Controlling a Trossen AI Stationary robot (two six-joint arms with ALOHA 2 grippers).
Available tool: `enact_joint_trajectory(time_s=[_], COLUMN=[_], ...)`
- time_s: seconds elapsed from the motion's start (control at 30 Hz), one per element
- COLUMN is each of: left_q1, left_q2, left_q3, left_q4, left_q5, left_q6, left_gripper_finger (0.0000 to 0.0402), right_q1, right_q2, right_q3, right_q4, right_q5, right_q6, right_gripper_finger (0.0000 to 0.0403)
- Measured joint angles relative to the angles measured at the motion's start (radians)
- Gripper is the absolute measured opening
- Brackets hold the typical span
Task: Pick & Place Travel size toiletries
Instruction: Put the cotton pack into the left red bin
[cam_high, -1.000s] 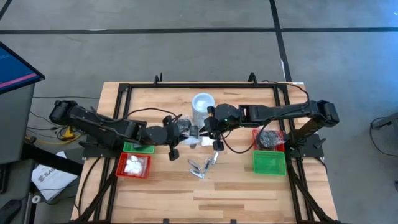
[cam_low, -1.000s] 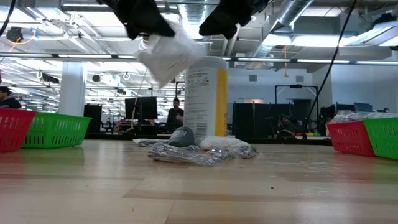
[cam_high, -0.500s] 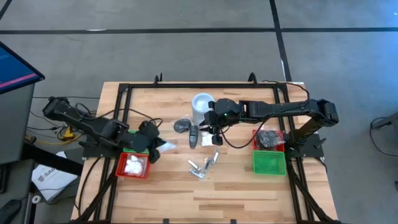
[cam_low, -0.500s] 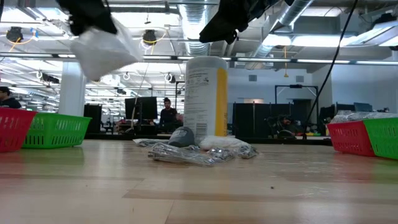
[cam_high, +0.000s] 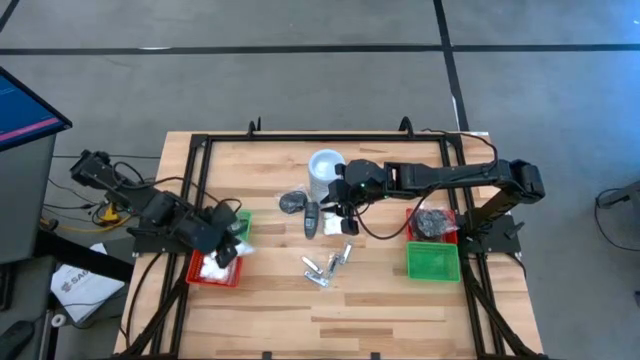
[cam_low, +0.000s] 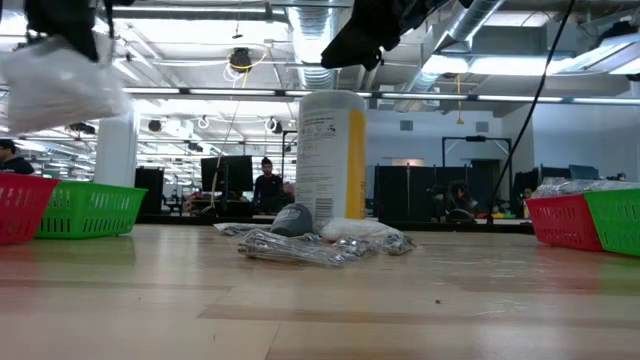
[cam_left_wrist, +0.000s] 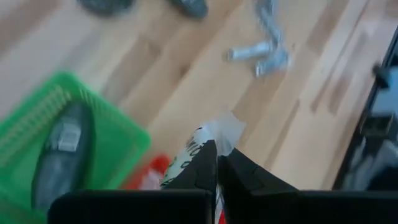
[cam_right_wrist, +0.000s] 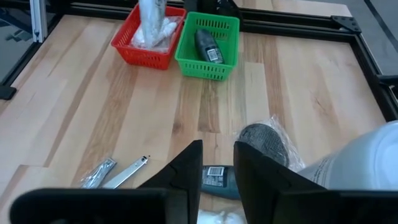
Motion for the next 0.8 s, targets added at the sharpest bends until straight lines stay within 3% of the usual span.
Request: enact_joint_trajectory(time_s=[0.33, 0.5, 0.8], left_q1=[-0.015, -0.015, -0.012], left_q2=[0.000, 0.013, 0.023], left_q3=[0.000, -0.001, -0.138], left_q4=[-0.132, -0.128, -0.084], left_q5=[0.220, 0.243, 0.382], left_q6=[-0.096, -0.097, -0.097], left_gripper_finger=[0.0000, 0.0000, 0.0000], right_q1=[0.001, 0.001, 0.001], right_q2=[0.006, 0.006, 0.006], right_q3=[0.000, 0.000, 0.000], right_q4=[-0.006, -0.012, -0.014], right_q5=[0.000, 0.000, 0.000], right_q6=[0.000, 0.000, 0.000], right_gripper_finger=[0.0082, 0.0082, 0.0082])
